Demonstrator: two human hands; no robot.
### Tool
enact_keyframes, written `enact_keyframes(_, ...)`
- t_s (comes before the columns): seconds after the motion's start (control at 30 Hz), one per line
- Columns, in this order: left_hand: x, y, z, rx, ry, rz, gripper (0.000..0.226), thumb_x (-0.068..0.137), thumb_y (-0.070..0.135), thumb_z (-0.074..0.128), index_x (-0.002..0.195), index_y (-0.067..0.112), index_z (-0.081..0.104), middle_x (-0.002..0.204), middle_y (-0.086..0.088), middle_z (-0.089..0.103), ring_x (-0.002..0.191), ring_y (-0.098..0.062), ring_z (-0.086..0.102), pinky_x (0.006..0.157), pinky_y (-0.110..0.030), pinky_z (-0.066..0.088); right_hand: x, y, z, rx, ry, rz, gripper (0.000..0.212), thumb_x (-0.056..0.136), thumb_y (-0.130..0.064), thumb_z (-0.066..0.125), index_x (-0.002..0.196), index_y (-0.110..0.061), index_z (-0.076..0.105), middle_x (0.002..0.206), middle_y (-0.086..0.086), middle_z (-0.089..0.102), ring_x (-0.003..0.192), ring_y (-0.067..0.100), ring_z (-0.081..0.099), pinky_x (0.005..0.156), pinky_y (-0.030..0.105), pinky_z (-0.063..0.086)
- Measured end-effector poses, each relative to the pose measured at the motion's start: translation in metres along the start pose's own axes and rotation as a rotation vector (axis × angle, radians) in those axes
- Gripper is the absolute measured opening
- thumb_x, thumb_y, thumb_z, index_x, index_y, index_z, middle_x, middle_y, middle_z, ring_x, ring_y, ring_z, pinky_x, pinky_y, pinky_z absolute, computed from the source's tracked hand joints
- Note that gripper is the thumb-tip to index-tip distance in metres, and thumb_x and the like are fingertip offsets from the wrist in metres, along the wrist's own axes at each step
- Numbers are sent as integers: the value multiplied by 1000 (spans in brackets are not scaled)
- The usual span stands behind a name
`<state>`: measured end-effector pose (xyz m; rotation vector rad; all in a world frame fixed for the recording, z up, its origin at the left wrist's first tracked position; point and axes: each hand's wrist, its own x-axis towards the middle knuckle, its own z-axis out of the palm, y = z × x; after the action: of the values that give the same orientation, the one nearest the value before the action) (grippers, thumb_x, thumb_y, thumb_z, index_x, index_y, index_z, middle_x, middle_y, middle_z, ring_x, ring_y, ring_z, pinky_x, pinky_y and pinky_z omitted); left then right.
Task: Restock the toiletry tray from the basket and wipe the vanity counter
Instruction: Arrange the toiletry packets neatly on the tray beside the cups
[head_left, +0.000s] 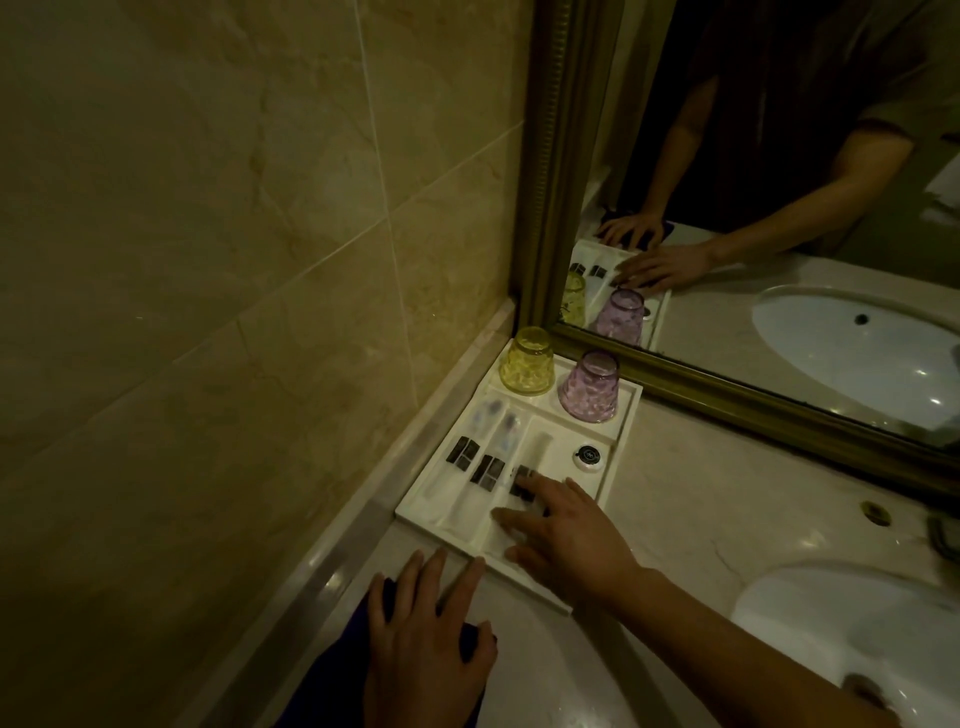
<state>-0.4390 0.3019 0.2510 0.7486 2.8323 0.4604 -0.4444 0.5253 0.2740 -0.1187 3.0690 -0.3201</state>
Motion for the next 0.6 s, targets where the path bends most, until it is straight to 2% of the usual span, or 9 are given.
enact_keyframes(0.3, -1, 1, 0, 30, 3, -13, 67, 68, 55, 57, 134, 44, 51, 135, -1, 59, 130, -26, 50, 107, -57, 24, 7, -6, 1, 30, 103, 24, 57, 85, -61, 51, 137, -36, 48, 144, -2, 44, 126, 19, 42, 107, 39, 38)
enact_keyframes(0.4, -2, 1, -2, 37, 15, -9, 66, 70, 54, 55, 135, 44, 50, 136, -1, 58, 130, -26, 49, 107, -57, 25, 2, 9, -6, 66, 227, 73, 44, 87, -44, 62, 128, -28, 60, 132, -1, 58, 118, 19, 53, 99, 35, 45)
enact_keyframes(0.47, -3, 1, -2, 51, 28, -4, 66, 72, 54, 54, 137, 44, 48, 138, 0, 56, 131, -25, 47, 108, -57, 25, -8, 26, -12, 123, 295, 211, 33, 86, -29, 69, 118, -23, 67, 119, -2, 67, 110, 21, 58, 92, 32, 46)
enact_keyframes(0.53, -3, 1, -1, 67, 32, -3, 65, 73, 53, 55, 138, 44, 47, 139, 0, 56, 132, -25, 47, 109, -57, 26, -22, 37, -14, 178, 286, 298, 27, 88, -30, 66, 114, -25, 69, 112, -6, 68, 109, 19, 55, 88, 30, 45)
enact_keyframes(0.6, -2, 1, -1, 71, 32, -7, 66, 72, 52, 58, 137, 43, 49, 138, 0, 57, 131, -26, 48, 108, -59, 30, -32, 39, -13, 129, 243, 241, 28, 87, -35, 62, 114, -27, 68, 112, -9, 67, 109, 17, 52, 89, 30, 44)
